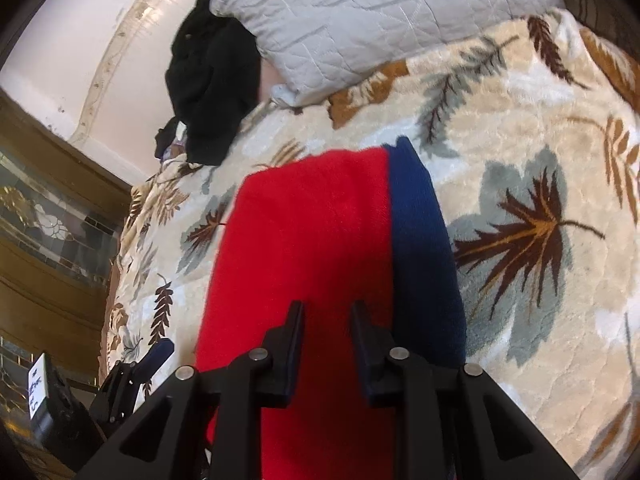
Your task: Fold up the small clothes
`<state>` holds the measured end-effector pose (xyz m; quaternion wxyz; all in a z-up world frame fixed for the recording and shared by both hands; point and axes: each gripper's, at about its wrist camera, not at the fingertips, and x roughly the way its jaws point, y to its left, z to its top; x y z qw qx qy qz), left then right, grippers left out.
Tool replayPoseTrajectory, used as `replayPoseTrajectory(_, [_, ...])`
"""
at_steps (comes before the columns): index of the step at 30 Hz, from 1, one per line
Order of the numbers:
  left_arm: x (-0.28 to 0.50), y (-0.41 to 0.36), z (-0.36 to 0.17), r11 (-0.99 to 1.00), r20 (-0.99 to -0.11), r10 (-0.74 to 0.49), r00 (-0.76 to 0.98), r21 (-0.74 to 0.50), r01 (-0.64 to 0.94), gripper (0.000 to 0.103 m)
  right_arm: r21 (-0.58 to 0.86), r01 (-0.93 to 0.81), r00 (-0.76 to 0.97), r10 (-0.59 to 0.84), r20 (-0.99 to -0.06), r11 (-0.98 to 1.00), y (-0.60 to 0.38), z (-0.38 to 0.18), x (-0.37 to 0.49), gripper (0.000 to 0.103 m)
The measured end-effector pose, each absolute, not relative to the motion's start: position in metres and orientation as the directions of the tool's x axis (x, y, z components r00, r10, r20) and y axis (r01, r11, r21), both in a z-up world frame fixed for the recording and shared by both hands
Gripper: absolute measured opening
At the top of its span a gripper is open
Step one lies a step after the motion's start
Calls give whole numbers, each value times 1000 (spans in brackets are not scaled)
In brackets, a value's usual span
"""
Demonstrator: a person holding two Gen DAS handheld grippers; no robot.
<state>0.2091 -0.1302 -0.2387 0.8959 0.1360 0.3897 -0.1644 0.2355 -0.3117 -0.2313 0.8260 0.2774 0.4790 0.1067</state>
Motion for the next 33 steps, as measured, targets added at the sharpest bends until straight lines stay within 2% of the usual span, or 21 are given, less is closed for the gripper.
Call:
replayPoseTrajectory(3, [209, -130, -239, 909, -743, -189, 642, 114, 400, 77, 573, 65, 537, 455, -710, 817, -311, -224, 232, 29])
replayPoseTrajectory(7, [209, -130, -239, 908, -742, -190, 643, 116, 403, 77, 534, 100, 466, 435, -771, 839, -305, -243, 240, 28])
replayPoseTrajectory(27, [215, -117, -218, 933, -716, -163, 679, 112, 342, 77, 564, 96, 573, 418, -705, 820, -322, -215, 230, 29])
replayPoseTrajectory(33, [225, -109, -221, 946, -727, -130, 674, 112, 303, 77, 535, 125, 518, 405, -754, 836, -316, -229, 235, 29])
